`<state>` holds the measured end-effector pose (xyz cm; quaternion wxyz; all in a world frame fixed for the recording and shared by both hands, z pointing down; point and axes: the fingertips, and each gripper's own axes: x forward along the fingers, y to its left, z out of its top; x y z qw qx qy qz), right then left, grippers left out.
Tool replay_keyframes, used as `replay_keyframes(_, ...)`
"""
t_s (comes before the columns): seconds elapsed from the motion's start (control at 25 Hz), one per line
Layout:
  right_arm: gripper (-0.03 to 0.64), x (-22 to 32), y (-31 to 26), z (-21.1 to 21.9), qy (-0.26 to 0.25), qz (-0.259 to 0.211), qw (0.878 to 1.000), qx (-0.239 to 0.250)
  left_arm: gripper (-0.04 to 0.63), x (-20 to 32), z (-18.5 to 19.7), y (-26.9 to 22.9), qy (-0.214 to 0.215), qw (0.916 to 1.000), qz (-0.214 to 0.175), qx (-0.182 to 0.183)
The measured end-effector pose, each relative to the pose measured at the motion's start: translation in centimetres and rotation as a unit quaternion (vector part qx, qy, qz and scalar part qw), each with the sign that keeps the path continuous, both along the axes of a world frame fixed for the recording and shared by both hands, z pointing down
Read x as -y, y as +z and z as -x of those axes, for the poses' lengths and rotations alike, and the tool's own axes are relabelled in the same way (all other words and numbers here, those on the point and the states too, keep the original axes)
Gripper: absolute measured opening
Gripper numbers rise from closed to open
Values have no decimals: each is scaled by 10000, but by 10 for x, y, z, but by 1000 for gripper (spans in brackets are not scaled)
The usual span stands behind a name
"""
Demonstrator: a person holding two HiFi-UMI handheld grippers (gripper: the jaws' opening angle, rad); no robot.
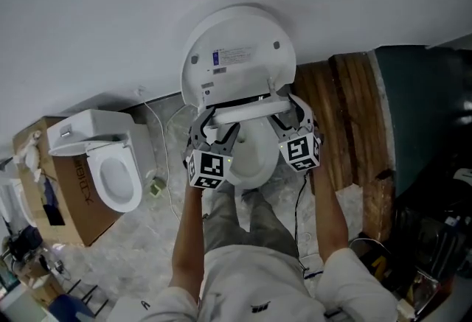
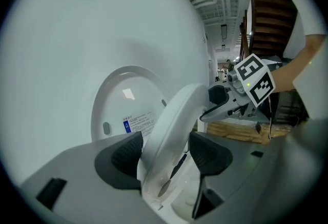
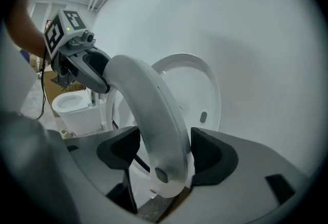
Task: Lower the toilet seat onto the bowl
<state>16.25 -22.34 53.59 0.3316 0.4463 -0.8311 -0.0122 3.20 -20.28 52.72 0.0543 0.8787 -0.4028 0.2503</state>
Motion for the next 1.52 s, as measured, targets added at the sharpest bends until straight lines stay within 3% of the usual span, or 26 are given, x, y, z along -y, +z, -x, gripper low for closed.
replay_keyframes(0.6, 298, -59, 15, -4, -589, 214, 9980, 64, 313, -56, -3, 15, -145, 9998, 8, 138)
replay_keyframes(1.52, 295, -145, 55, -15, -951, 485, 9942, 152, 324, -142, -14, 60, -70, 9989, 204, 413)
